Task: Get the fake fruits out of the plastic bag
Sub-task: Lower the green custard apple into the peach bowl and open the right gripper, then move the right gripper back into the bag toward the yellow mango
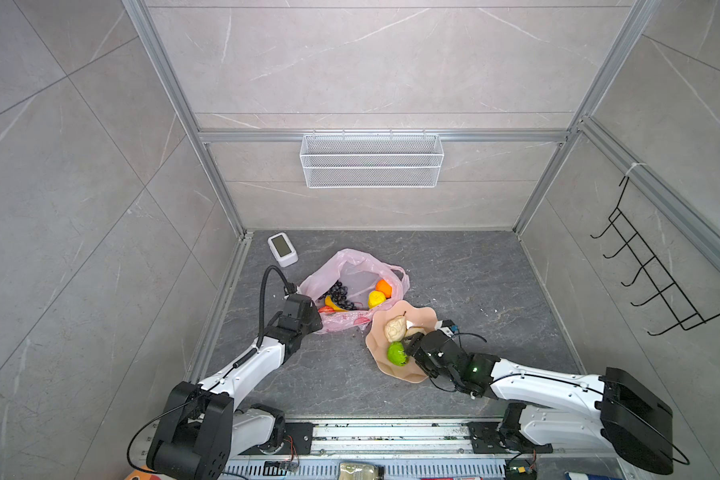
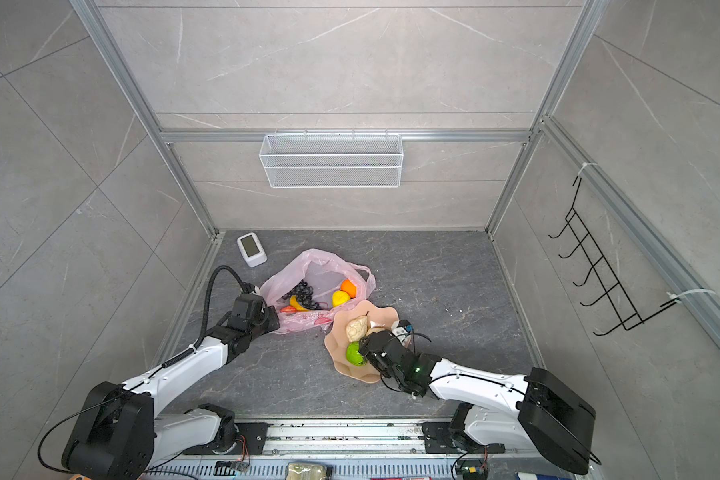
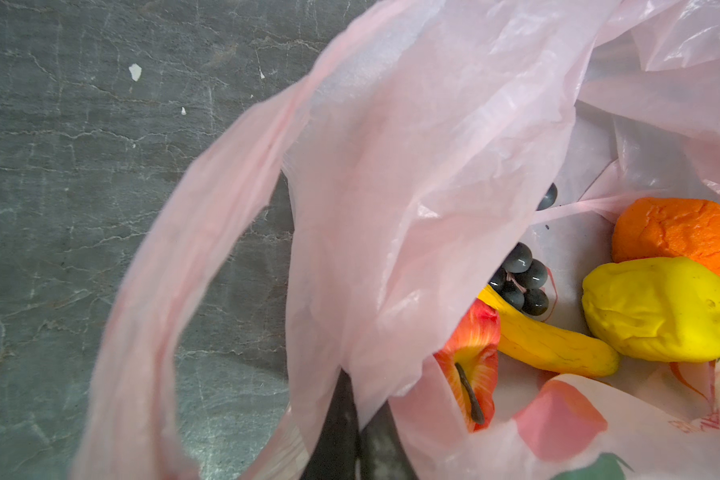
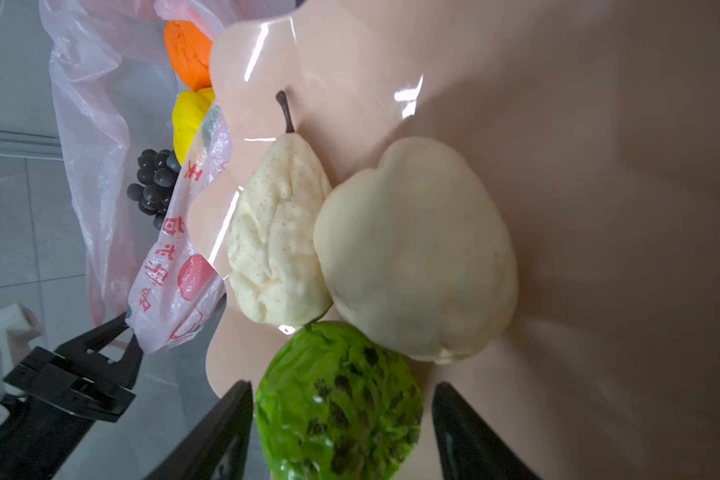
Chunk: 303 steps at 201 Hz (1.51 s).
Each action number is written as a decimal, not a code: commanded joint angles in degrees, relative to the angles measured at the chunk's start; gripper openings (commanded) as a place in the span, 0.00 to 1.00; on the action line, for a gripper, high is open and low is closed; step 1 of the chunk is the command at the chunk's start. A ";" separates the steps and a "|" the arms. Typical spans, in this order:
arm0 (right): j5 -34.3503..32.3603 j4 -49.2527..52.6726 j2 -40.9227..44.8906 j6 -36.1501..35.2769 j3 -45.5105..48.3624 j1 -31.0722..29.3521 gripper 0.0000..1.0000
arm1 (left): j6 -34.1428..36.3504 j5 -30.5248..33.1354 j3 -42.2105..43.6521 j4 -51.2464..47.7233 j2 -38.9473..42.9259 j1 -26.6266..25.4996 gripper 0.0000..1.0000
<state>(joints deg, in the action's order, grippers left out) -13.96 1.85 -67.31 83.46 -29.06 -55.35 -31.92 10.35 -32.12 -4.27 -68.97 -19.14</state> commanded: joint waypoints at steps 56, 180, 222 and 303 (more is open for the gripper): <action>1.02 8.85 -0.25 -5.45 -4.22 0.20 0.56 | 0.81 0.37 -0.67 1.10 -0.58 -0.30 0.00; 0.09 17.90 -1.10 -6.45 -5.79 0.08 0.49 | 0.87 0.46 -0.78 1.17 -0.73 -0.32 0.00; -1.57 22.00 -0.31 -8.35 -7.43 0.12 0.49 | 0.81 0.64 -0.68 1.04 -0.60 -0.34 0.00; -5.32 24.24 0.59 -21.15 -17.96 1.69 0.53 | 2.83 3.82 -1.32 1.08 -0.06 -3.68 0.00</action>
<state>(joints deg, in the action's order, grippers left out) -16.78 23.94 -65.73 69.58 -41.91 -55.07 -31.64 10.81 -32.12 -4.25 -69.76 -19.86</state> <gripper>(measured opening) 0.530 0.048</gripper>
